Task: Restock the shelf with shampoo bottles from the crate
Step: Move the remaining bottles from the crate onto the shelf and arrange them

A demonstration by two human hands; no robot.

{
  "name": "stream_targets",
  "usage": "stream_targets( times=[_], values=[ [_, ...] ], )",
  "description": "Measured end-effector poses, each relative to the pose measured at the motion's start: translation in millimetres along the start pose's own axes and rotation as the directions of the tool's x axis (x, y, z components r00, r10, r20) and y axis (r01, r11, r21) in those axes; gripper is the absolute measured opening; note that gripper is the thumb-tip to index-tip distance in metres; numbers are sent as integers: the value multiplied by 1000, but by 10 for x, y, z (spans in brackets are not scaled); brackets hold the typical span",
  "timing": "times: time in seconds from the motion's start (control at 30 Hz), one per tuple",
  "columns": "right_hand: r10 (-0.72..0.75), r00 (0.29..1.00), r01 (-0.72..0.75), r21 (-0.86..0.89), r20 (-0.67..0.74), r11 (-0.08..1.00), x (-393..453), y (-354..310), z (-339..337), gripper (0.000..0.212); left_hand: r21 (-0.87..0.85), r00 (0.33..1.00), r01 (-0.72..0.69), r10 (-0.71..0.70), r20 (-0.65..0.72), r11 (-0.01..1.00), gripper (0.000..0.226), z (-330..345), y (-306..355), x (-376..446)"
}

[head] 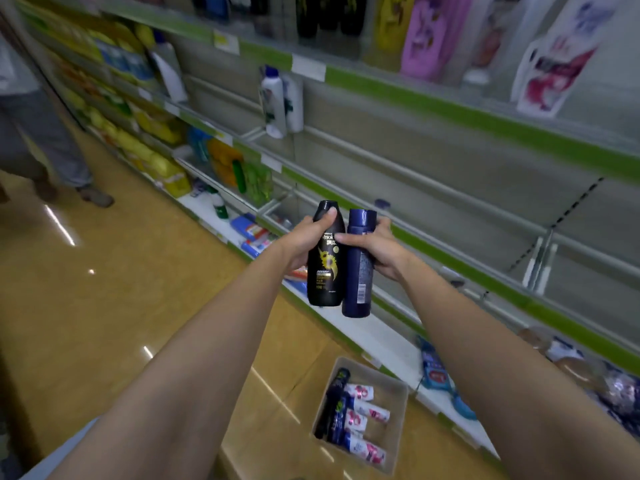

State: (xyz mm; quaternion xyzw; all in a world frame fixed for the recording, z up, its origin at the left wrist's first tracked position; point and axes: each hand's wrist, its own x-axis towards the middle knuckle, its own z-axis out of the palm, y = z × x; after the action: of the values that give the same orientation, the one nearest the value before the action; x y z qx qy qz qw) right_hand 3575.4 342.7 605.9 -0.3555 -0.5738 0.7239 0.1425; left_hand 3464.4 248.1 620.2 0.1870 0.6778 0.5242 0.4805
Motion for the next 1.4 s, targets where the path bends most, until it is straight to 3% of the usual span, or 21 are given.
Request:
stream_targets(
  times=[0.13,0.27,0.4,0.53,0.67,0.9,1.0,1.23,1.4],
  values=[
    [-91,995,87,-118,-28,989,-34,-375,26,65,58,1000,-15,13,23,998,14,-5,387,-185],
    [-215,977,207,-219,-11,953,-103,-761,29,45,130,995,-93,98,-35,987,46,-3,724,-308],
    [-253,966,256,-251,47,933,-190,-1095,-23,24,128,970,-217,229,-85,968,37,91,1046,-427],
    [-241,968,251,-321,72,913,-222,-1370,-122,26,90,939,-317,326,-109,944,44,102,1240,-414],
    [-247,969,241,-272,11,932,-124,-1520,-137,38,78,916,-364,372,-152,928,47,84,1395,-318],
    [-289,956,269,-254,-46,929,288,-1877,-28,55,17,926,-364,364,-98,931,28,-169,1729,57],
    [-330,941,302,-248,-78,920,588,-2064,133,57,73,928,-356,361,-94,932,40,-409,1933,343],
    [-413,899,383,-196,-144,903,1422,-2535,573,39,128,901,-422,431,-54,897,68,-1061,2533,1093],
    [-422,881,402,-132,-213,906,1961,-2853,839,29,99,860,-506,510,-19,857,56,-1421,2947,1560]
  ],
)
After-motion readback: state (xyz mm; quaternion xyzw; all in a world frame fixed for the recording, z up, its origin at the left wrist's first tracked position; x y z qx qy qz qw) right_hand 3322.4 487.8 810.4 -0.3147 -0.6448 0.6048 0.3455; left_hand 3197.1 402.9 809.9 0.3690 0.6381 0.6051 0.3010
